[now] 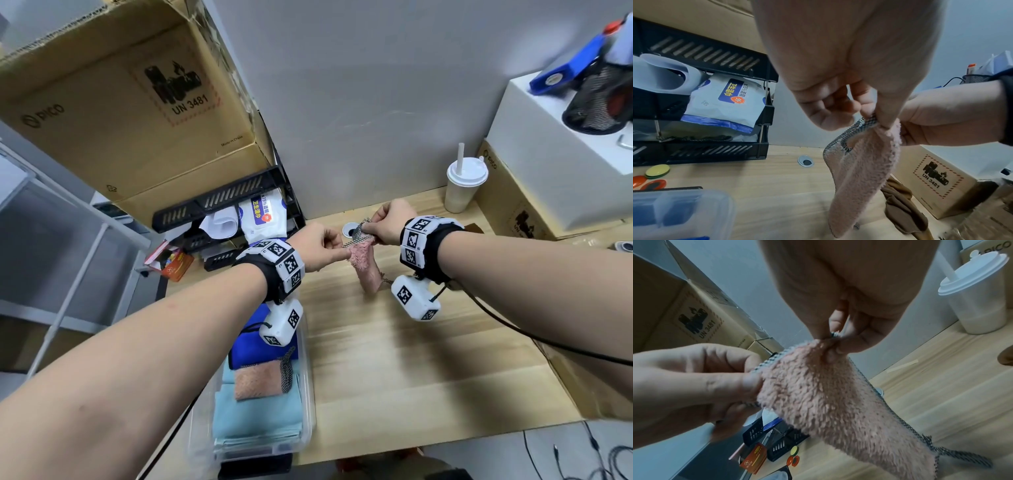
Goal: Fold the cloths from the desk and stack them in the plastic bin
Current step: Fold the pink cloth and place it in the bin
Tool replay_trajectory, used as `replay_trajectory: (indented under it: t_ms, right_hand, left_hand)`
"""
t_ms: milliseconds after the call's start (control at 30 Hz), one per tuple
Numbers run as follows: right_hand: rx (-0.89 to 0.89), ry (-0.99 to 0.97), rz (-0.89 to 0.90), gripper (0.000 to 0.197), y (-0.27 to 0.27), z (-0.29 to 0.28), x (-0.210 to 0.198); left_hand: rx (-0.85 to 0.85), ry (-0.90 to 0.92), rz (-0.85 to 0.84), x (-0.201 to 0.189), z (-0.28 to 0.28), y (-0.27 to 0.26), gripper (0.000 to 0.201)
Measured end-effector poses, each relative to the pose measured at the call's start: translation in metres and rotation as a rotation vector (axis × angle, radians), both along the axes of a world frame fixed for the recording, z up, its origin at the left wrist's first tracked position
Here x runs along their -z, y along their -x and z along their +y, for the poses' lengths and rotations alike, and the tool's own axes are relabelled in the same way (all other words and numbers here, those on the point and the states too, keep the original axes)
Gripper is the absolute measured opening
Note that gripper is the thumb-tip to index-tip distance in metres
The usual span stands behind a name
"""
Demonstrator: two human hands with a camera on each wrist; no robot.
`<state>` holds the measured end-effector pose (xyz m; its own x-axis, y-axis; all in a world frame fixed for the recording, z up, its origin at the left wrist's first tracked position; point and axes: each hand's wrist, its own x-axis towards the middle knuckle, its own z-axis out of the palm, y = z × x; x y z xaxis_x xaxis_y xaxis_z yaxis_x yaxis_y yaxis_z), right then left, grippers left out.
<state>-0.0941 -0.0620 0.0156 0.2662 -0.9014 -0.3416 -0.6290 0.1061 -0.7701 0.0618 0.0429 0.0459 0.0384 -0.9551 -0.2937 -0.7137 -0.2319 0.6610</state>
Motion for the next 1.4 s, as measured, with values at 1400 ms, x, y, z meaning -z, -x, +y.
replay_trajectory:
  t_ms: [1400]
  right_hand:
    - [-0.232,-0.105,-0.38,0.011,-0.012,0.003,-0.016]
  left_hand:
    - [0.026,0.385,-0.264,-0.017,-0.018,0.0,0.028]
